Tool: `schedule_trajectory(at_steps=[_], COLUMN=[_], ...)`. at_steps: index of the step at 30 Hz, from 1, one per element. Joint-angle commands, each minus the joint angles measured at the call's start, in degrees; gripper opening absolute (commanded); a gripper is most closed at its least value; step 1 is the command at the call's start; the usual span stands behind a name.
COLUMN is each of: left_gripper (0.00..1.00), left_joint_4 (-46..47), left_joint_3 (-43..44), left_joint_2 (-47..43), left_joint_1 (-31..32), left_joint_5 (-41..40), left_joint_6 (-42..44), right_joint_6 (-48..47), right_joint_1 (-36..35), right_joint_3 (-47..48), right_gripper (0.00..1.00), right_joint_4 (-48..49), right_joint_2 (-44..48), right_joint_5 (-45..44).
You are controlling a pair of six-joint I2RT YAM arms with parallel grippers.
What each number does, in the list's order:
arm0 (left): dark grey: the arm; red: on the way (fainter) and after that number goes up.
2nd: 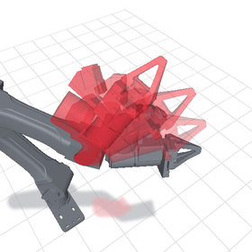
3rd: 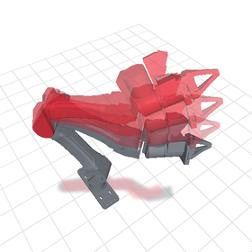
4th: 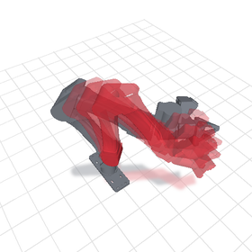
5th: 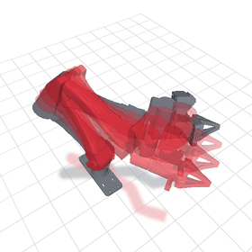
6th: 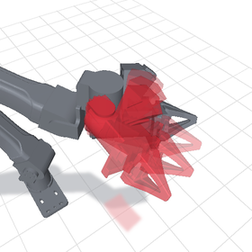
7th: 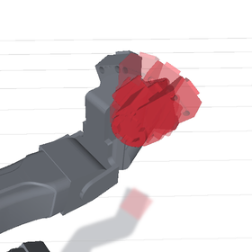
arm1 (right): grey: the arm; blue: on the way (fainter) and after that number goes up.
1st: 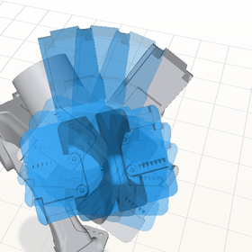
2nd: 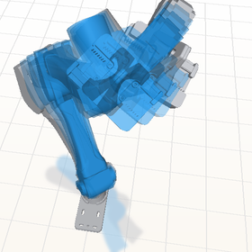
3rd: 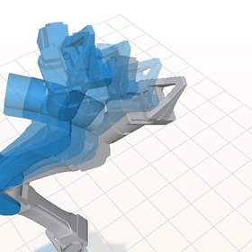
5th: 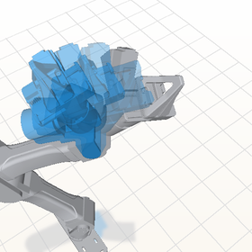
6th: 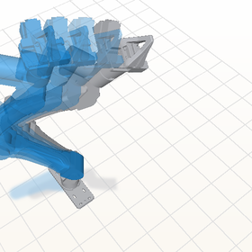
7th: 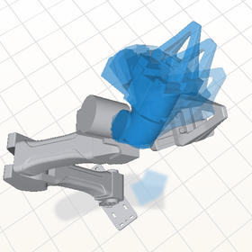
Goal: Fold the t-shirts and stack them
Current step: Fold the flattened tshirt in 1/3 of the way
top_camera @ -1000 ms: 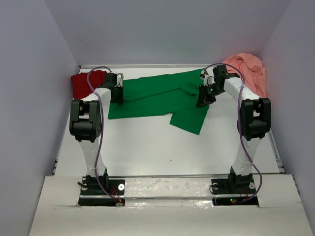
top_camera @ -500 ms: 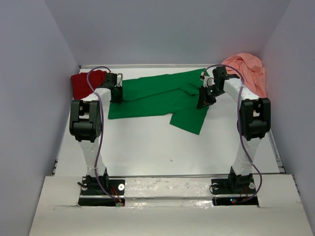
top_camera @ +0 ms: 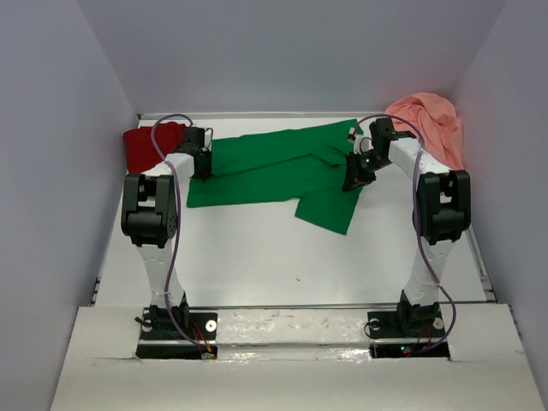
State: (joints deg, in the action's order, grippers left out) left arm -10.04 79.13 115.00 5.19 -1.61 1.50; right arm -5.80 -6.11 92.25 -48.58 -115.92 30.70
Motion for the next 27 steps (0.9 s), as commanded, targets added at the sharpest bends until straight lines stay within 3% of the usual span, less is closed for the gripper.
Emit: schedule_trajectory(at_steps=[1,11,14,27], left_gripper=[0.00,0.00,0.00,0.00], left_joint_4=[0.9,-0.1,-0.2,1.1], left_joint_3=[2.2,3.8,3.7,0.2], left_joint_2=[-3.9,-5.2,-5.0,-6.6], left_joint_1=[0.1,0.1,0.1,0.2], left_joint_5=[-3.5,-3.7,-3.4,-2.2], left_joint_6=[1.8,2.5,2.5,1.7], right_joint_6=[-0.6,-2.0,-2.8,0.8], right_joint_1=[-0.5,-0.5,-0.5,-0.5], right_joint_3=[-1.0,-1.7,-1.8,17.8], right_gripper=[0.23,0.23,0.29,0.44], right_joint_4=[1.5,5.5,10.2,15.3], right_joint_2=[1.9,1.8,2.2,-12.8], right_joint_5=[1.3,-2.4,-3.6,-14.5])
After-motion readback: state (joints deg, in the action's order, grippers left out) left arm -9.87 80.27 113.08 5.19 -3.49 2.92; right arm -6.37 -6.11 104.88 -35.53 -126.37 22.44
